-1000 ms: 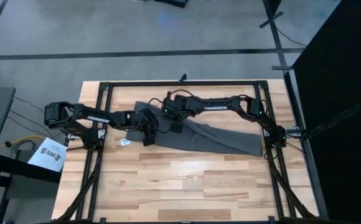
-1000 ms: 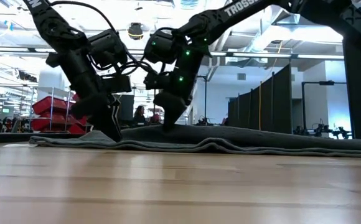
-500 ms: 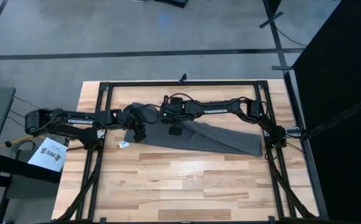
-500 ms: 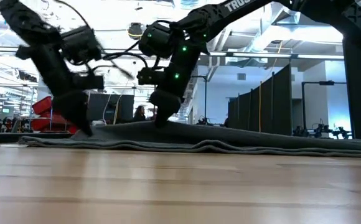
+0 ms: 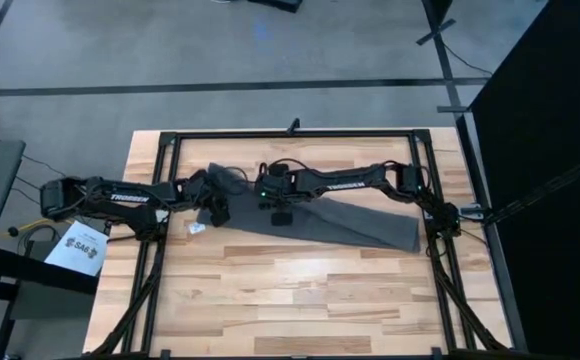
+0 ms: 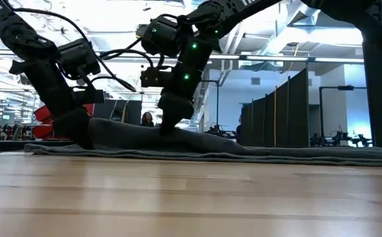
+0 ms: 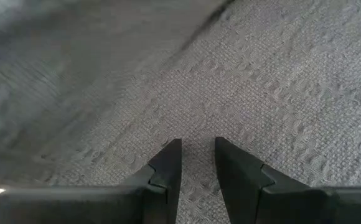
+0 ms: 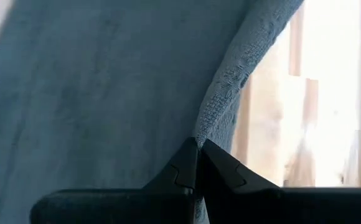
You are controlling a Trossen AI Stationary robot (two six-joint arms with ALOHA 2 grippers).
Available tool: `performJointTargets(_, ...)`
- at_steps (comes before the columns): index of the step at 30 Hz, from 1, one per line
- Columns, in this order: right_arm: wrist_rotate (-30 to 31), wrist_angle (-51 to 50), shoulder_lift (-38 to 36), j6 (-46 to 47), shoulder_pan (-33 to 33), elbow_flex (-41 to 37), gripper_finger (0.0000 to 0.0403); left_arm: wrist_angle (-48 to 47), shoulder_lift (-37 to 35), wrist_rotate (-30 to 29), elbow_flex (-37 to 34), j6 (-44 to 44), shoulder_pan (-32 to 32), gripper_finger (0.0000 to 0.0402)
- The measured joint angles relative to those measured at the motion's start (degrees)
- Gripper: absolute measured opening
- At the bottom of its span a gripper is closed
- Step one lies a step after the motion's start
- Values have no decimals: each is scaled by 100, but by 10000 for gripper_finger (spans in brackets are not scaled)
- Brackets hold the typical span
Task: Roll towel
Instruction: Roll the gray towel
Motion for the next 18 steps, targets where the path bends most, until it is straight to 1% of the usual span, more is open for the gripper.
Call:
performJointTargets(8, 0, -52, -1, 2, 228, 0, 0, 67, 4, -17, -1, 139, 258, 82)
performJointTargets(13, 0, -12, 0, 4, 333, 0, 0, 21, 4, -9, -1, 65, 266, 82)
performJointTargets(18, 2, 97, 0, 66, 274, 0, 0, -196, -71, -5, 3, -15, 266, 81)
